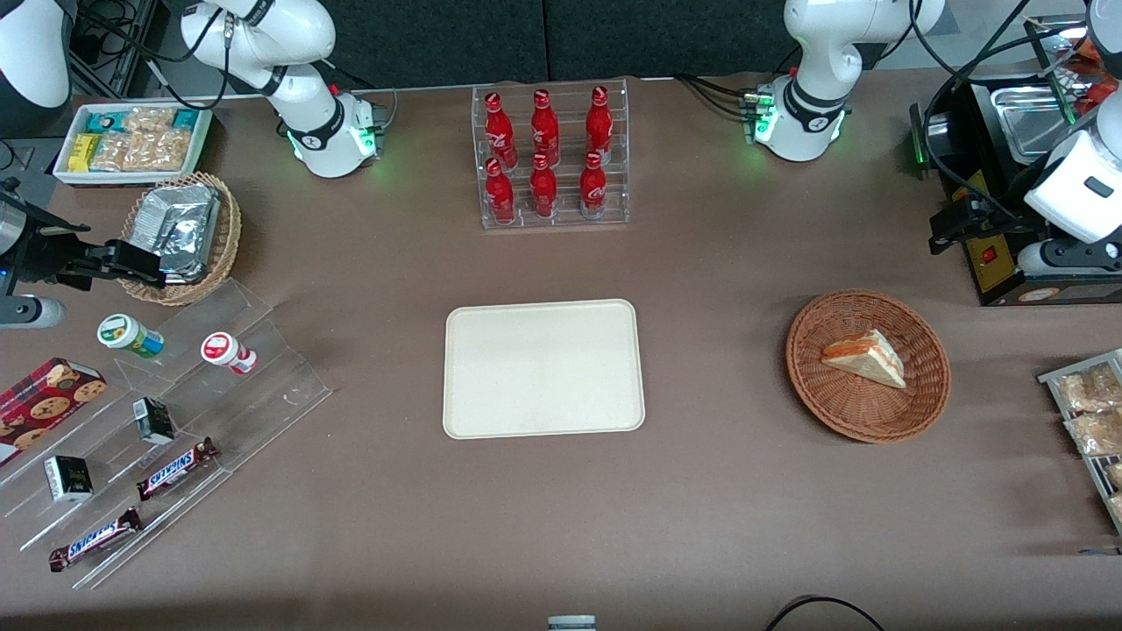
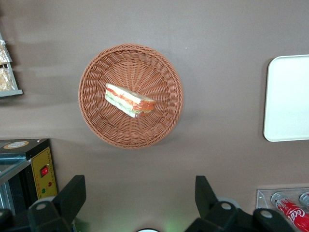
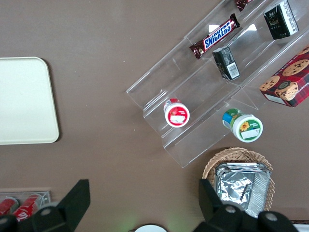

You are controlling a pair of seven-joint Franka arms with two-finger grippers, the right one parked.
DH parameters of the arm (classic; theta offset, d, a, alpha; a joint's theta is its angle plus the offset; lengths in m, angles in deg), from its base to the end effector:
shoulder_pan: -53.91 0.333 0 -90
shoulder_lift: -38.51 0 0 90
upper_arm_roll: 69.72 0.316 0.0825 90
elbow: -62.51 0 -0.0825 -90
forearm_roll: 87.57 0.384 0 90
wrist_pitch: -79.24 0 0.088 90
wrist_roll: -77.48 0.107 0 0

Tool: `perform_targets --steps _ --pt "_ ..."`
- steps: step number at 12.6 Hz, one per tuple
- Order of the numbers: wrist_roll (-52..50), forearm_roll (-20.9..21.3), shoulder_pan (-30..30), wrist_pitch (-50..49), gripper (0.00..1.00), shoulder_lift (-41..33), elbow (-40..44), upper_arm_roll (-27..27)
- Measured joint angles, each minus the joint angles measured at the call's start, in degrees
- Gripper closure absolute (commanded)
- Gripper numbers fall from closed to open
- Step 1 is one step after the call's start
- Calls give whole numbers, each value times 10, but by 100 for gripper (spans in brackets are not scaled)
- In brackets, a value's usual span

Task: Place sandwich from basket to tray
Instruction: 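Move the left gripper from rest toward the wicker basket, then lower the open left gripper over the wrapped sandwich and close on it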

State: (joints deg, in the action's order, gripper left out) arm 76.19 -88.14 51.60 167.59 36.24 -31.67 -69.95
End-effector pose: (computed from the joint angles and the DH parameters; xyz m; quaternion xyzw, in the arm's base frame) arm 0.5371 -0.0250 0.6094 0.9994 -0.0109 -0.0312 0.0039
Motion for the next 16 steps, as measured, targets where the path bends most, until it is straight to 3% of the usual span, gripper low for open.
perform_targets --steps 6,10,13,16 --pt "-26 0 1 -2 0 2 0 1" --pt "-272 0 2 -4 0 42 -3 2" --pt "-338 4 2 13 0 87 -15 2" --pt "-425 5 3 114 0 91 -91 12"
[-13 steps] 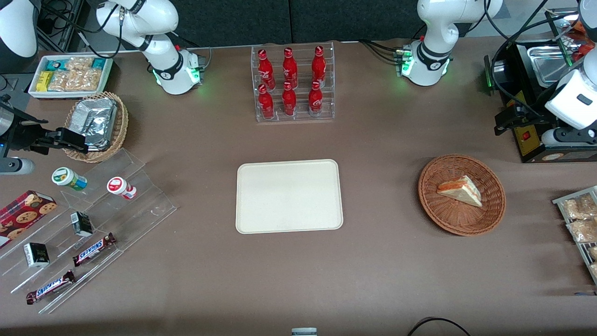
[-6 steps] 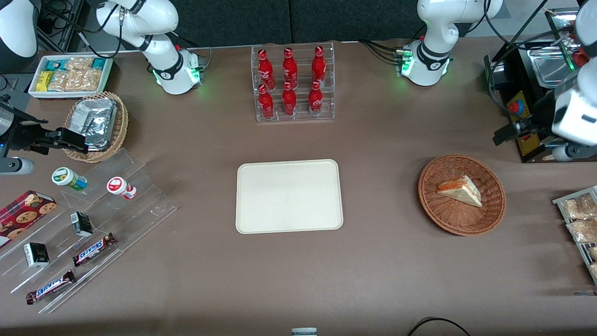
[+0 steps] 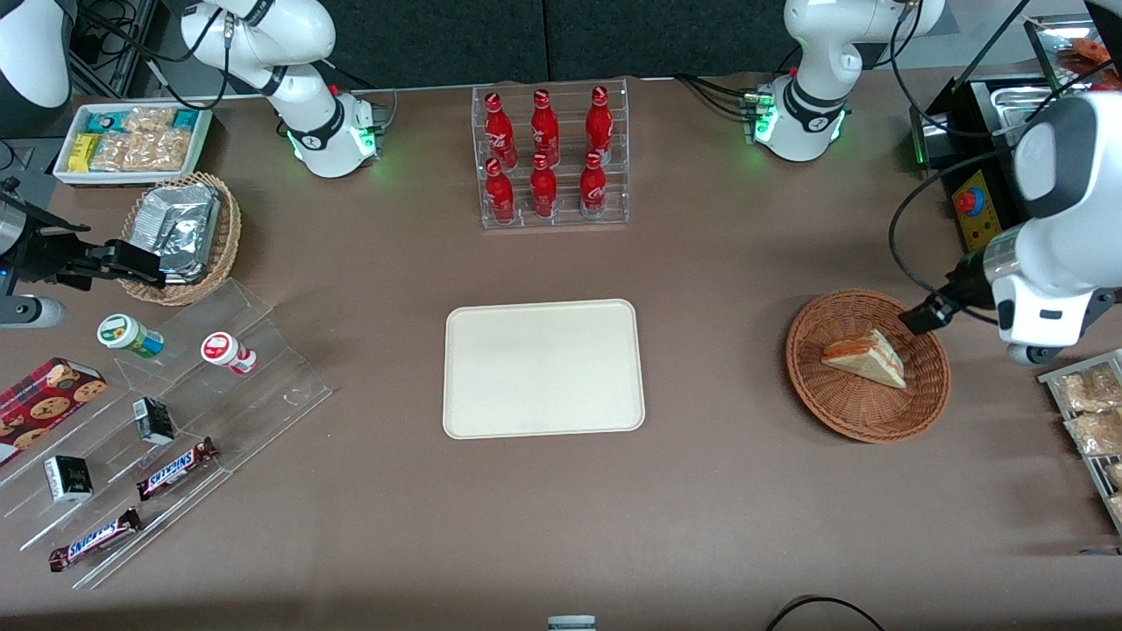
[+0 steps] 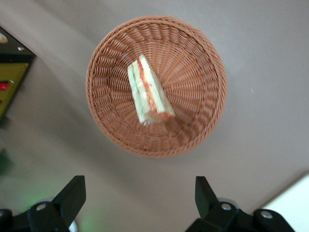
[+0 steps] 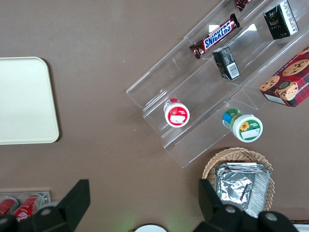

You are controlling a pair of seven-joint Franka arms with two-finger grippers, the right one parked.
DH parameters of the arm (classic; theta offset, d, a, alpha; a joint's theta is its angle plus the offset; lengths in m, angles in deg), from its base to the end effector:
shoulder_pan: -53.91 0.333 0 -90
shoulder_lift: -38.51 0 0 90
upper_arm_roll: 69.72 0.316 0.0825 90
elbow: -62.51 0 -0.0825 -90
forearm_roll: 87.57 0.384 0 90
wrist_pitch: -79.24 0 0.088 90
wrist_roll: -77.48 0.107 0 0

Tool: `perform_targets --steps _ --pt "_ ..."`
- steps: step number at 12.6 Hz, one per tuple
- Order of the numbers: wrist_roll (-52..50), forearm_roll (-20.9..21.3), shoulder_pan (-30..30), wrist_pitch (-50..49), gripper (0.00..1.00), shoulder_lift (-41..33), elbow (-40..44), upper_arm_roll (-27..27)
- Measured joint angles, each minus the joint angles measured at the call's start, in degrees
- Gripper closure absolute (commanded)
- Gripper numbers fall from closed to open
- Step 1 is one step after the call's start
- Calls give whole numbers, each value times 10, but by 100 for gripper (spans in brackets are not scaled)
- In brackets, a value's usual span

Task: Place sandwich from basket to tray
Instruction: 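Lower the open left gripper over the wrapped sandwich and close on it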

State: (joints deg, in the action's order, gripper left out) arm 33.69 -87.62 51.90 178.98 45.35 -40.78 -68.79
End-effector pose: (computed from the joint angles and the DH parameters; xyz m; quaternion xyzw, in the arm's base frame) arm 0.5756 -0.0112 0.4611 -0.9275 -0.3628 0.0835 0.0351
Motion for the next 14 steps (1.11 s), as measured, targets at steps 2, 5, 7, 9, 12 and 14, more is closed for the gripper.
perform_targets --steps 2,5,7,9,12,14 --pt "-48 0 0 76 0 1 -66 1" --pt "-121 0 0 166 0 1 -136 9" --pt "-160 0 1 221 0 1 -169 17" --pt "-198 0 1 265 0 10 -193 18" --pt "-256 -1 1 320 0 43 -197 18" --pt "-274 -1 1 351 0 66 -197 18"
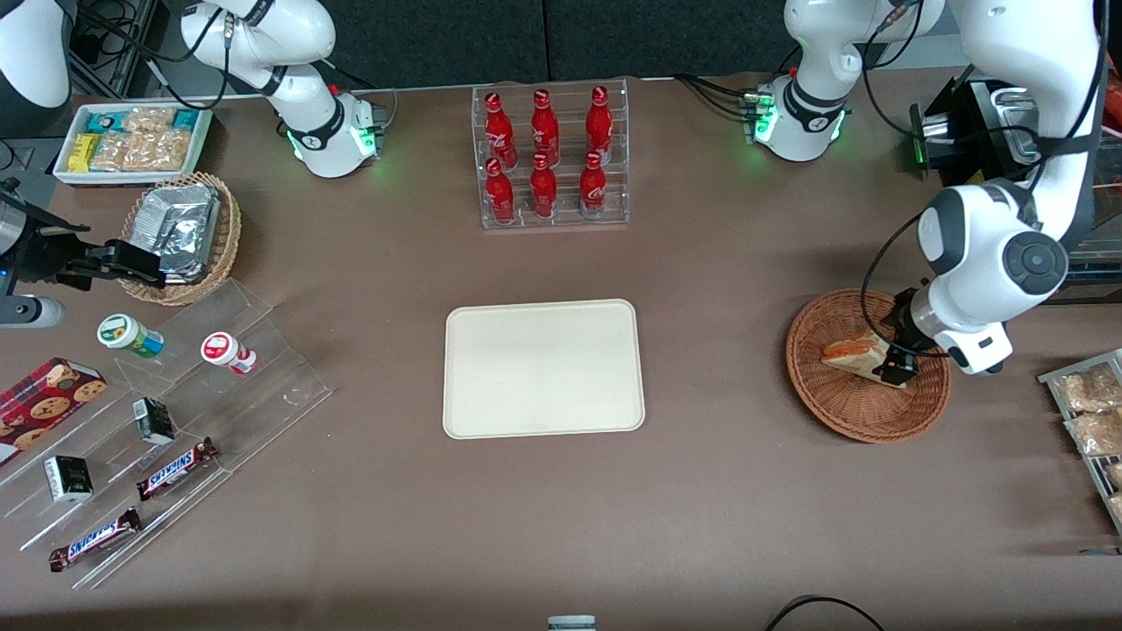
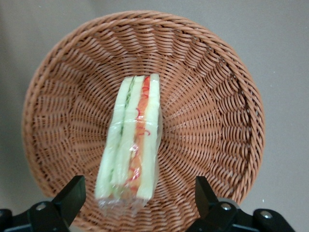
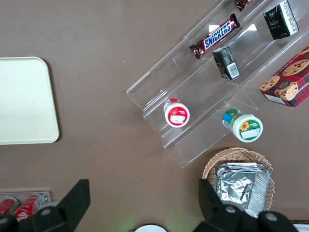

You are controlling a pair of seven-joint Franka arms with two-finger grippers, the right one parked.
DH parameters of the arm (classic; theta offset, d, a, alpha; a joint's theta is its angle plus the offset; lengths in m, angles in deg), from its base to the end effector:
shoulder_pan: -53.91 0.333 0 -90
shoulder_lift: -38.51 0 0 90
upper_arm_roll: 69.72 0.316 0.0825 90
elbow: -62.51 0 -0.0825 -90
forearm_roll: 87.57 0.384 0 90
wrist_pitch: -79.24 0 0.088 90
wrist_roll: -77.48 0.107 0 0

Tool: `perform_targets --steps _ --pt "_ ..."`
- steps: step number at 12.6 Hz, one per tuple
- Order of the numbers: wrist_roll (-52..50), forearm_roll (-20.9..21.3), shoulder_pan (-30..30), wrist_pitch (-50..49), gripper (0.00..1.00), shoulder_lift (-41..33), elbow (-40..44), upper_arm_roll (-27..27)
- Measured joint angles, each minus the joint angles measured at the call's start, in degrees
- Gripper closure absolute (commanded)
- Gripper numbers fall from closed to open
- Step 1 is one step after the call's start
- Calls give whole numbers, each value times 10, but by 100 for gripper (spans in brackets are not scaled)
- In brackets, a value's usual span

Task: Place sandwich from basket to tray
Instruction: 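Lower the open left gripper over the wrapped sandwich and close on it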

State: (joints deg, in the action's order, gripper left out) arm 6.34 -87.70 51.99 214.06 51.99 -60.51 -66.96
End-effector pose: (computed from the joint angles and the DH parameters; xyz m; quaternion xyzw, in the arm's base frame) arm 0.5628 0.0080 0.2899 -0.8089 -0.5878 0.0091 0.0123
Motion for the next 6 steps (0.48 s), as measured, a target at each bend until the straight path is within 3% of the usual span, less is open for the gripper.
perform_targets --steps 6 --pt "-3 0 0 28 0 41 0 0"
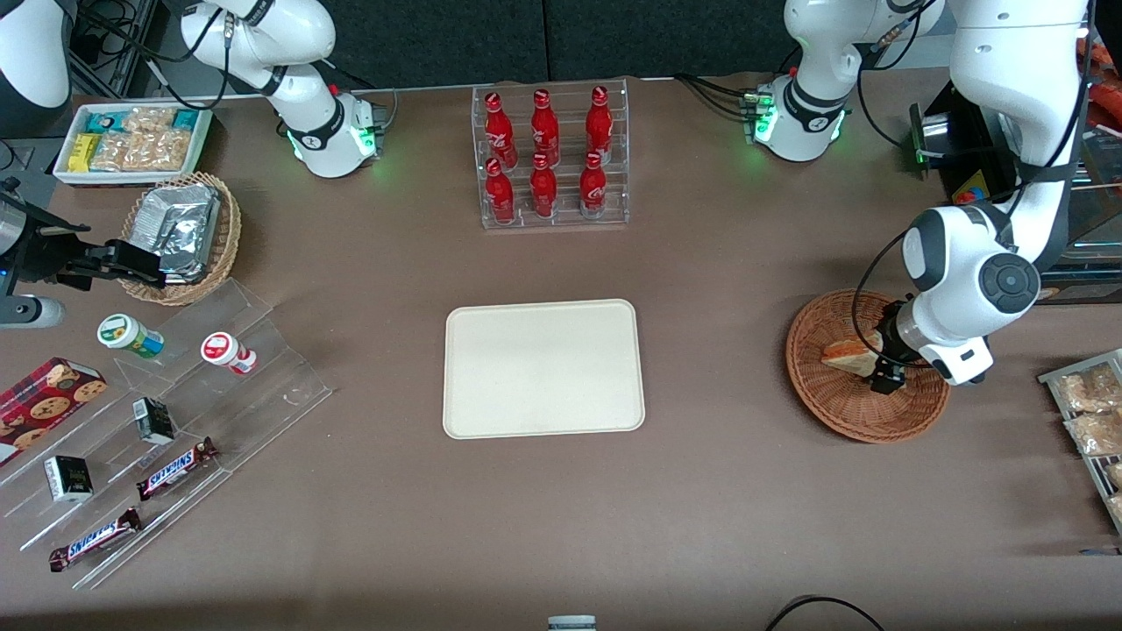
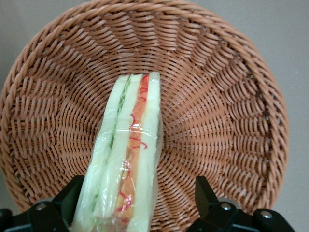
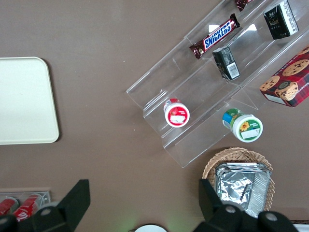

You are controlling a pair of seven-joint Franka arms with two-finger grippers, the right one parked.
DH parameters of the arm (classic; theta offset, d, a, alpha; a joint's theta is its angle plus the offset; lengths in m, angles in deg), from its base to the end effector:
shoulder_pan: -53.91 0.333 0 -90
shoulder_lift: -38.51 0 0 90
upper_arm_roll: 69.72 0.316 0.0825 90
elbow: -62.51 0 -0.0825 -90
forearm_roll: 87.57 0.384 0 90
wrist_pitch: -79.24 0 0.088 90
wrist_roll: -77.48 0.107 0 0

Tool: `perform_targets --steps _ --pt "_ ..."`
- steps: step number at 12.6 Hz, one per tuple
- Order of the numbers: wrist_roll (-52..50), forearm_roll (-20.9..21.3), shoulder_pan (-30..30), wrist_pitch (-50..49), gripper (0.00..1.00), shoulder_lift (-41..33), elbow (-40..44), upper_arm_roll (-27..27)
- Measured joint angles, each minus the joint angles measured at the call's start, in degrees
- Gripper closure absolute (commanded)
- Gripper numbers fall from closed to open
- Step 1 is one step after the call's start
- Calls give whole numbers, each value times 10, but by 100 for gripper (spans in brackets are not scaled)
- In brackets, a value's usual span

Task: Place sandwich from basket to tray
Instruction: 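Lower the open left gripper over the wrapped sandwich and close on it, then lift the sandwich out of the basket with the left gripper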

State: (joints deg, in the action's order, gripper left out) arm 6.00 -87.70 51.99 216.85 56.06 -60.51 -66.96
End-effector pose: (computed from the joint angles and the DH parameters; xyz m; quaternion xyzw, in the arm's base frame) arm 0.5639 0.0081 0.2540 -0.8071 -0.5898 0.0171 0.0202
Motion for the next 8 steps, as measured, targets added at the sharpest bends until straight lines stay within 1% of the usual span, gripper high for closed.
perform_targets --steps 1,2,3,4,5,6,8 --pt "0 0 0 1 2 4 0 0" --pt "0 0 0 4 21 8 0 0" --pt "0 0 0 6 59 12 0 0" --pt "0 0 0 8 82 14 0 0" --pt "0 0 0 9 96 14 0 0" --pt "0 0 0 9 98 14 0 0" --pt "0 0 0 9 98 13 2 0"
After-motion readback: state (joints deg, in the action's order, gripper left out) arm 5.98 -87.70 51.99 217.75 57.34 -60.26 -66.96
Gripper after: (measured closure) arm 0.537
